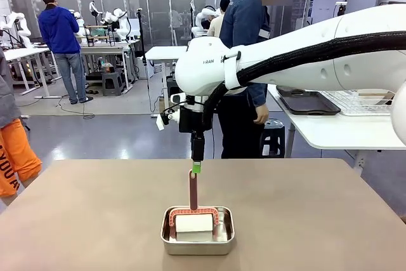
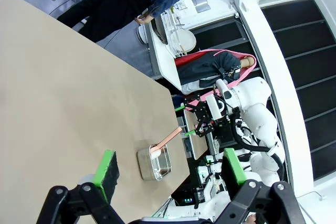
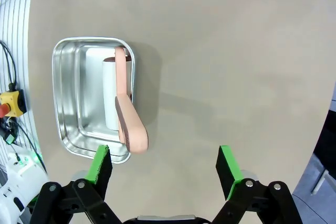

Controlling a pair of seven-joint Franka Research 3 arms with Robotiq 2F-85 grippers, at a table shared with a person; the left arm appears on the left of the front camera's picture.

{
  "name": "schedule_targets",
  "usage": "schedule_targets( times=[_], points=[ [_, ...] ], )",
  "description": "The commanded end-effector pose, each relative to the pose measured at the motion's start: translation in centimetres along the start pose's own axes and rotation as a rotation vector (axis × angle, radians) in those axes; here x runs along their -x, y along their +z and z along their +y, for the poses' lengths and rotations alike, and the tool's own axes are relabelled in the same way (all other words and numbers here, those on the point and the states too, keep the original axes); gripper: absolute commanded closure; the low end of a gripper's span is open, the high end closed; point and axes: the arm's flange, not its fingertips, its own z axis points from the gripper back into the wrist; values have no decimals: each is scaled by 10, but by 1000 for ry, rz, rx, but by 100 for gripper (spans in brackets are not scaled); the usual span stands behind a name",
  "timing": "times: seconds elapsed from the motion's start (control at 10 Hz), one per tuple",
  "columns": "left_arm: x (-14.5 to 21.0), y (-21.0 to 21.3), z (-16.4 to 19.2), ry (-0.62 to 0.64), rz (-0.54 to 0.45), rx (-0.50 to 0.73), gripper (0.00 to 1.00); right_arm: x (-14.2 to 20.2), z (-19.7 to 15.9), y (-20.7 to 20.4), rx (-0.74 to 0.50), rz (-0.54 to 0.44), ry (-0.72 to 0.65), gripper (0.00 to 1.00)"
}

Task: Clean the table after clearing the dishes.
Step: Place the Lint Roller back on top of the Airtight Container.

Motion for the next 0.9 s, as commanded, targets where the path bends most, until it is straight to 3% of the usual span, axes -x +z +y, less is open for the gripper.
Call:
schedule_targets(
  times=[0.0, 0.4, 0.5, 0.8],
  points=[
    [2, 3, -1, -7, 7, 7, 0, -1, 3, 1, -13, -9, -4, 0],
    [2, 3, -1, -7, 7, 7, 0, 0, 0, 0, 0, 0, 0, 0],
    [2, 3, -1, -7, 7, 7, 0, 15, -1, 18, 9, -40, -73, 0],
    [2, 3, -1, -7, 7, 7, 0, 108, -12, 72, -384, -456, -268, 0]
  ],
)
